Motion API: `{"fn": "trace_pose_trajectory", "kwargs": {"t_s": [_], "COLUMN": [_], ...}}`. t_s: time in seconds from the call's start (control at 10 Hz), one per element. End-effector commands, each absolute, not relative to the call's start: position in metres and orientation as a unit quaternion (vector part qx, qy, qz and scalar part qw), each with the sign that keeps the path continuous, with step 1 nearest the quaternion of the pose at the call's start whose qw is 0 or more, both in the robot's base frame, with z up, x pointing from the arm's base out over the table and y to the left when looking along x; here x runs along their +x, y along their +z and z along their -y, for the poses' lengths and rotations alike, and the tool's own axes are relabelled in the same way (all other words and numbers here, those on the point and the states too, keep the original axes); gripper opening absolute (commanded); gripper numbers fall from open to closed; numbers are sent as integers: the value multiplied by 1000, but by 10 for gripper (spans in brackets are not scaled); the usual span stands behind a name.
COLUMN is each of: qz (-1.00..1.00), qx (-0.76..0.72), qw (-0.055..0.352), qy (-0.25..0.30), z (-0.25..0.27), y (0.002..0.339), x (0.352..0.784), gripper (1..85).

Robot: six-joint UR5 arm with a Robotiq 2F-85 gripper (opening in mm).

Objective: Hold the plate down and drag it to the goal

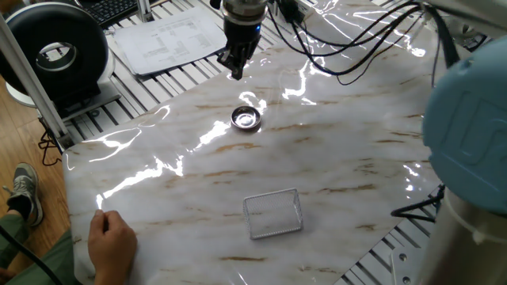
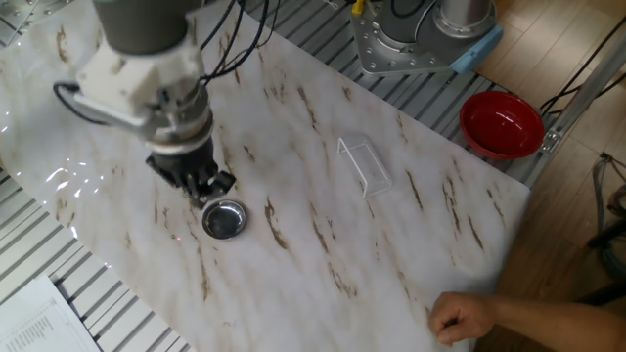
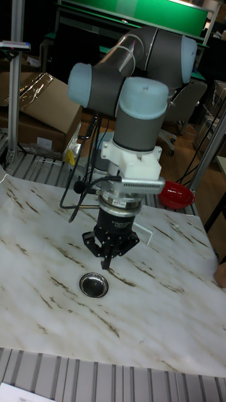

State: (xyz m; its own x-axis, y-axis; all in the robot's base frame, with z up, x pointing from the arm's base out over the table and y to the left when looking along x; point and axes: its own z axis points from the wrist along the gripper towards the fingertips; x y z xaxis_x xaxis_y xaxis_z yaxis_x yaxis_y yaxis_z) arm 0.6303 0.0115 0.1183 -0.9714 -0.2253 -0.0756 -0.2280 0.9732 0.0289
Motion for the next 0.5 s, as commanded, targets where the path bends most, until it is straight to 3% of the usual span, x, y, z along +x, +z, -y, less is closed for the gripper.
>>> {"fn": "trace_pose_trajectory", "kwargs": {"t_s": [0.0, 0.4], "qz": [-997, -996], "qx": [-79, -81], "qw": [1, 13], "qy": [-10, -28], "z": [5, 13], "y": [110, 111], "x": [621, 628], "gripper": [13, 13]}}
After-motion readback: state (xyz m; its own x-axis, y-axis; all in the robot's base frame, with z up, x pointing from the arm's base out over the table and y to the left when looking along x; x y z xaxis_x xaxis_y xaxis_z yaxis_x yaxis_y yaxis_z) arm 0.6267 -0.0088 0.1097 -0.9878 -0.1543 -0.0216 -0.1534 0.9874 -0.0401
